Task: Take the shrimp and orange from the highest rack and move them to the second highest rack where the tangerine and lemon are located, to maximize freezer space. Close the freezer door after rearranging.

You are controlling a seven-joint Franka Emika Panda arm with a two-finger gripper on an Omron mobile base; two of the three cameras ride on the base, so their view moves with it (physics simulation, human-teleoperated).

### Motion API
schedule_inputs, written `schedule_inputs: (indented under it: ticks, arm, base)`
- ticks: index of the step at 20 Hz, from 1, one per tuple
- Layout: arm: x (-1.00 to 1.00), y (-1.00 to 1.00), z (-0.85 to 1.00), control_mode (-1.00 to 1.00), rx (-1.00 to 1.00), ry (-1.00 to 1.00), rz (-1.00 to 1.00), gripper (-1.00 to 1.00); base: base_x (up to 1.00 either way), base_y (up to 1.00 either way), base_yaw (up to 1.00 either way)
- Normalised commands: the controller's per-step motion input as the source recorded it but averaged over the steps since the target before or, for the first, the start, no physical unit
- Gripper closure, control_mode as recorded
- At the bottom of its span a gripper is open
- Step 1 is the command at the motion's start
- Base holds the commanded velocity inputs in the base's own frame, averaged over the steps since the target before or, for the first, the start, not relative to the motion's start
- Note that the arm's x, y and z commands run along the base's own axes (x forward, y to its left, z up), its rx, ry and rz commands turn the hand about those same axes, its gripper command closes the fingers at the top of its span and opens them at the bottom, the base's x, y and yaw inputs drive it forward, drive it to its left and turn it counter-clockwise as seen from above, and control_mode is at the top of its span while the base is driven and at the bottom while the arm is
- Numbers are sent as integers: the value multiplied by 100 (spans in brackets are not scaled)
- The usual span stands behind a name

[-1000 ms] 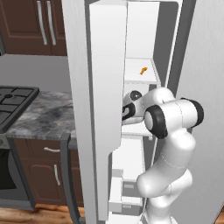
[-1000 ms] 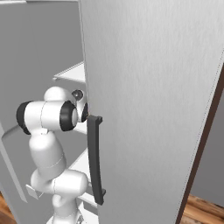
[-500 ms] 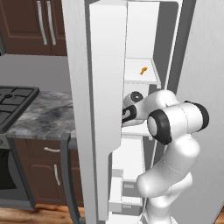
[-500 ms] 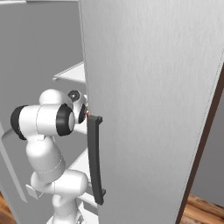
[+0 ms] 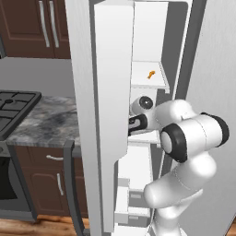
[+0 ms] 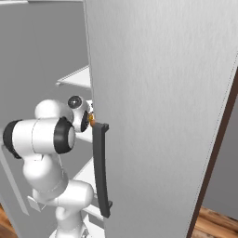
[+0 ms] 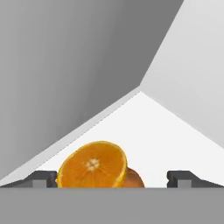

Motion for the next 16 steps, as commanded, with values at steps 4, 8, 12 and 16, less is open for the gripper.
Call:
schedule_inputs:
  ticks: [4, 8, 12, 16]
  arm:
    - [-77, 0, 4, -100, 9, 0, 0, -100]
    - [-72, 0, 43, -100, 18, -1, 0, -100]
    - [-46, 0, 73, -100, 17, 0, -13, -100]
    - [-26, 0, 87, -100, 15, 0, -26, -100]
  base:
    - [0, 0, 0]
    - [0, 0, 0]
    - [0, 0, 0]
    - [0, 0, 0]
